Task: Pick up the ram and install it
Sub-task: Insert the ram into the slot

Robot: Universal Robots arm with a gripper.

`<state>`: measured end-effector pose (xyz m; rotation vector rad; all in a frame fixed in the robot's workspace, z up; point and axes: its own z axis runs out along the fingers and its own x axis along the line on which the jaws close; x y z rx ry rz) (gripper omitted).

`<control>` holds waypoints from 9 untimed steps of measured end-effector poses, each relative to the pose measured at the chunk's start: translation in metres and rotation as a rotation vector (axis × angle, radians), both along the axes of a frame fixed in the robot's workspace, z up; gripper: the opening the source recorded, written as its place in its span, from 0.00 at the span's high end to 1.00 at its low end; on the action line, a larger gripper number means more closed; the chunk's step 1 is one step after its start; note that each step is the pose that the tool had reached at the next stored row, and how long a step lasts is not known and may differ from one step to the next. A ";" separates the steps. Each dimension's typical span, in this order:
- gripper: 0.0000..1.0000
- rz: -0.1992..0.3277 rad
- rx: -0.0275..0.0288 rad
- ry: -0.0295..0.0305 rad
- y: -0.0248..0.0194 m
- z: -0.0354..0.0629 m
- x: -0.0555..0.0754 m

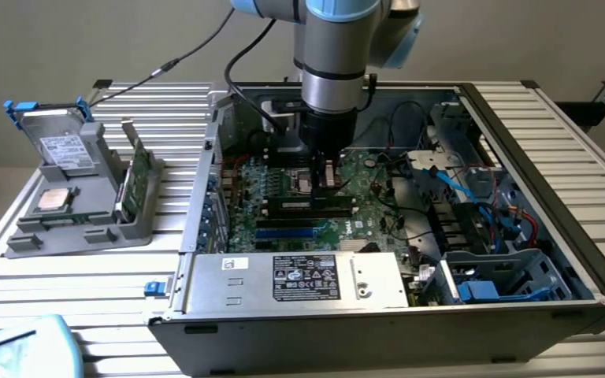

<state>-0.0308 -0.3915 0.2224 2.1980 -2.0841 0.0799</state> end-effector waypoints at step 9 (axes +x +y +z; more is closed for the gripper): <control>0.86 0.000 -0.0122 -0.0001 0.0001 -0.0010 0.000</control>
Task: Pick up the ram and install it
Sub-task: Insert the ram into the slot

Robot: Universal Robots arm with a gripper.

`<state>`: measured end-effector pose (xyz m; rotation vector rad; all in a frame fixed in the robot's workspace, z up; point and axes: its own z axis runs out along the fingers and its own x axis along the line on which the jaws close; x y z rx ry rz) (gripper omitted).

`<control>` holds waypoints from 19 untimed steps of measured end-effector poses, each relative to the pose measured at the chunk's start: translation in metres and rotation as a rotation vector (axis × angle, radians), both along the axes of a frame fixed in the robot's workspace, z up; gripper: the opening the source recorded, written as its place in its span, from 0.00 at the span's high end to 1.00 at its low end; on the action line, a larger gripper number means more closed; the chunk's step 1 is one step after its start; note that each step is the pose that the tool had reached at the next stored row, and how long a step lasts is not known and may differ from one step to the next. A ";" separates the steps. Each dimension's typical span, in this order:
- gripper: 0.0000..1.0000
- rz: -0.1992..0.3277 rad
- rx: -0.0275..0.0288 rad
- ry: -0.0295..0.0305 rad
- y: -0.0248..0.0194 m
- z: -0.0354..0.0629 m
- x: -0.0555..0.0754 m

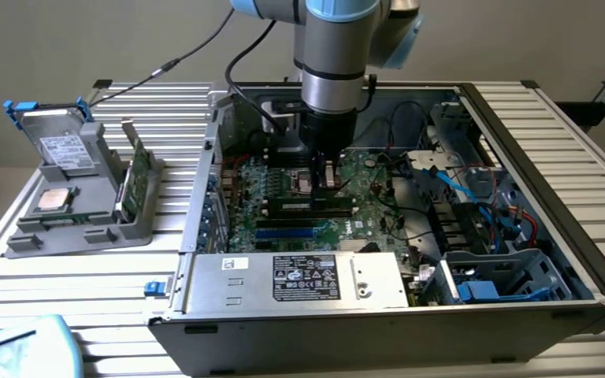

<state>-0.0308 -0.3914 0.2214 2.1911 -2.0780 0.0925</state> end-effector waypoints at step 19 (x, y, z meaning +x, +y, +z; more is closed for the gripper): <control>0.86 0.000 -0.0054 0.0001 0.0038 -0.0027 0.000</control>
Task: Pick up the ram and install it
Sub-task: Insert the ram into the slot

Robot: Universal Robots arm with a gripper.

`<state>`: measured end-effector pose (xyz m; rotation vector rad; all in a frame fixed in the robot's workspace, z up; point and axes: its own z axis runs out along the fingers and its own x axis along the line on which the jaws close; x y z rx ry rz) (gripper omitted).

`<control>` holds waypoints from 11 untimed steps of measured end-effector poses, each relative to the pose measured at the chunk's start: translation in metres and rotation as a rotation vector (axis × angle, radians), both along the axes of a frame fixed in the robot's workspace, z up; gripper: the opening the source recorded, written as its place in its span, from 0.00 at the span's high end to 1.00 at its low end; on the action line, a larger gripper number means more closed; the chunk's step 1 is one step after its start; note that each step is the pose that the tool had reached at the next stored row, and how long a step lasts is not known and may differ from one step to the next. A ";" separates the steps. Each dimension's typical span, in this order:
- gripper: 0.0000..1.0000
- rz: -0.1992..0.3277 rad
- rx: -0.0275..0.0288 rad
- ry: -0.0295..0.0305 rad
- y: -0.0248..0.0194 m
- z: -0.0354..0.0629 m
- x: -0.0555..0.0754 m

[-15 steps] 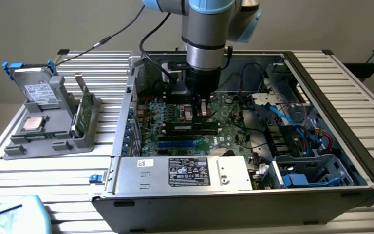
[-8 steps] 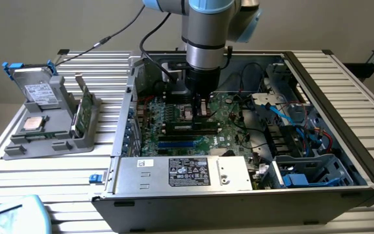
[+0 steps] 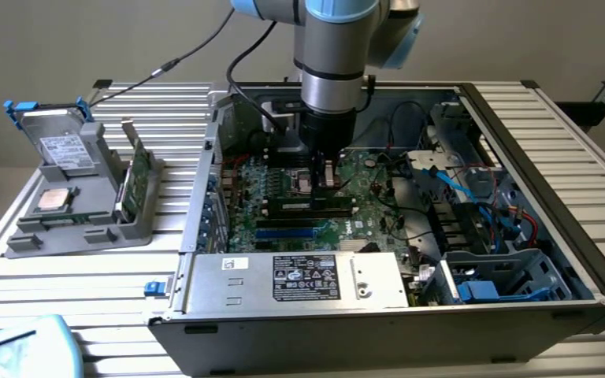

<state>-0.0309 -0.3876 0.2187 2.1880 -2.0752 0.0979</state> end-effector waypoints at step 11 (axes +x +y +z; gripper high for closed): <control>0.86 0.000 -0.0006 0.0000 0.0007 -0.0026 0.000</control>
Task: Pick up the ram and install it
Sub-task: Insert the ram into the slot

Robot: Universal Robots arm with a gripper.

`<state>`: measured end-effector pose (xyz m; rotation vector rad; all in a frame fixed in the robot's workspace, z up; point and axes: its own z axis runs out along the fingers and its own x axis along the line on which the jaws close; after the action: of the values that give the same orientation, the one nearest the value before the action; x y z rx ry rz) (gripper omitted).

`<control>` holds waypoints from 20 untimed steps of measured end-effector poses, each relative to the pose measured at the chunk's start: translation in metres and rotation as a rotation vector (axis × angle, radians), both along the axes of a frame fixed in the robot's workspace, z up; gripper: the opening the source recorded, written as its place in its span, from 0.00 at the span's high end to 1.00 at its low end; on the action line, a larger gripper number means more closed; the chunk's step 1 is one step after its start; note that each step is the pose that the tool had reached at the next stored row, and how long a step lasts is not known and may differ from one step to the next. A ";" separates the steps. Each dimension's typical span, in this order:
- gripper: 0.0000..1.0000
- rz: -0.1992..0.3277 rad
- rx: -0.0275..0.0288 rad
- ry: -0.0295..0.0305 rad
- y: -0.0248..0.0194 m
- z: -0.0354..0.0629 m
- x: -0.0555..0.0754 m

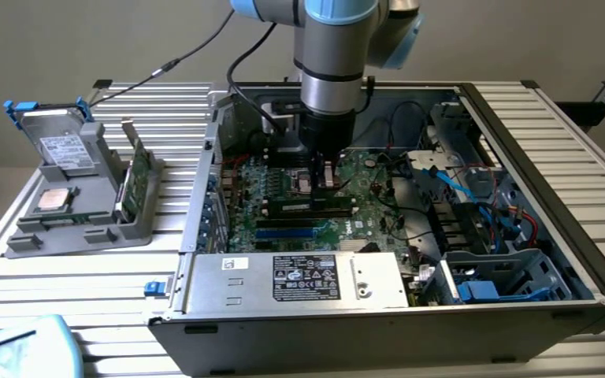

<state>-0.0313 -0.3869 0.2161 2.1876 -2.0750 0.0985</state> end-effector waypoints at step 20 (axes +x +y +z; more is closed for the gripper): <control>0.86 0.000 -0.0001 0.0007 0.0009 0.0058 0.000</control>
<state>-0.0313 -0.3860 0.2220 2.1873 -2.0746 0.0978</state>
